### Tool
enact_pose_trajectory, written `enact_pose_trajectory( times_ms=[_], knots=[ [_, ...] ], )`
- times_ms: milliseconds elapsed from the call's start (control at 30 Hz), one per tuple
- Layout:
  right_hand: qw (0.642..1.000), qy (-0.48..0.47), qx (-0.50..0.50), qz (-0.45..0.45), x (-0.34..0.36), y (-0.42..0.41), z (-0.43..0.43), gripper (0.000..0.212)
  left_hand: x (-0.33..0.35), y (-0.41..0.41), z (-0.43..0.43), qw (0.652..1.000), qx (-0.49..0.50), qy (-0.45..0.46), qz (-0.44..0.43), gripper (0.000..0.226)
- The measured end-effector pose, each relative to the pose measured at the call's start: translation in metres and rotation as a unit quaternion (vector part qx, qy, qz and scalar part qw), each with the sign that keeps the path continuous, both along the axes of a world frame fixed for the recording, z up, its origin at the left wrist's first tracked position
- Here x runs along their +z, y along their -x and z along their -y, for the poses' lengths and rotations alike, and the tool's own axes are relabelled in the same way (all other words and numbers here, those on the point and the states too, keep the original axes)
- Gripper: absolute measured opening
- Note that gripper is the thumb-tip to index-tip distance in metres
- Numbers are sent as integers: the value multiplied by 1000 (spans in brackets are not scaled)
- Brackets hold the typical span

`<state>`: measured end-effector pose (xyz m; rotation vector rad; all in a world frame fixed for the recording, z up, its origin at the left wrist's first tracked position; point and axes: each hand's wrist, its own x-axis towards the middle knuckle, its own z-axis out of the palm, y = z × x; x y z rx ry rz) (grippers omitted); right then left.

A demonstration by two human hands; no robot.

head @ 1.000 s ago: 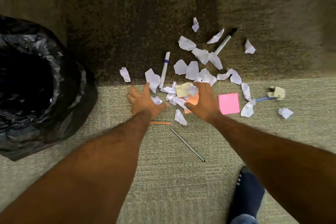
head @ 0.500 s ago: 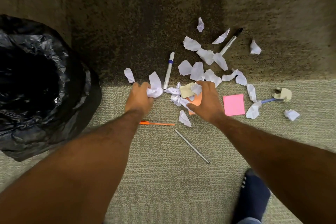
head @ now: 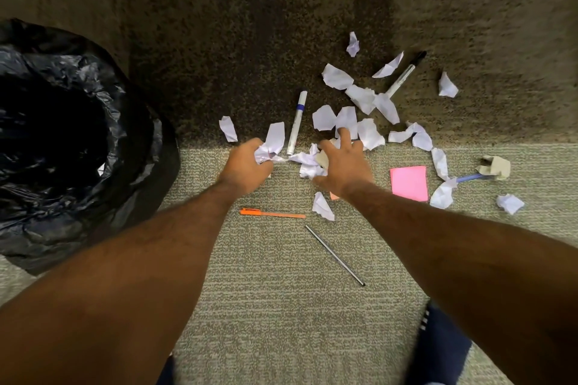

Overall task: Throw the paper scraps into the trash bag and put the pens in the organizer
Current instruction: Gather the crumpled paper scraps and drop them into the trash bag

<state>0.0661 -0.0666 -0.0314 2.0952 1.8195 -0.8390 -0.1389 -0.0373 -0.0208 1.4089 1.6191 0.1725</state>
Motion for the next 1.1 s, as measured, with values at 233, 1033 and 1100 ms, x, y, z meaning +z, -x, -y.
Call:
enact_pose_trajectory(
  times_ms=[233, 1033, 1100],
  knots=[
    [981, -94, -123, -115, 7, -20, 3, 39, 11, -8, 7, 988, 73, 90, 98, 21],
    [352, -53, -657, -665, 155, 60, 17, 43, 160, -94, 39, 743, 385, 196, 512, 45],
    [334, -55, -646, -684, 171, 74, 17, 34, 171, -83, 41, 731, 381, 179, 536, 36]
  ],
)
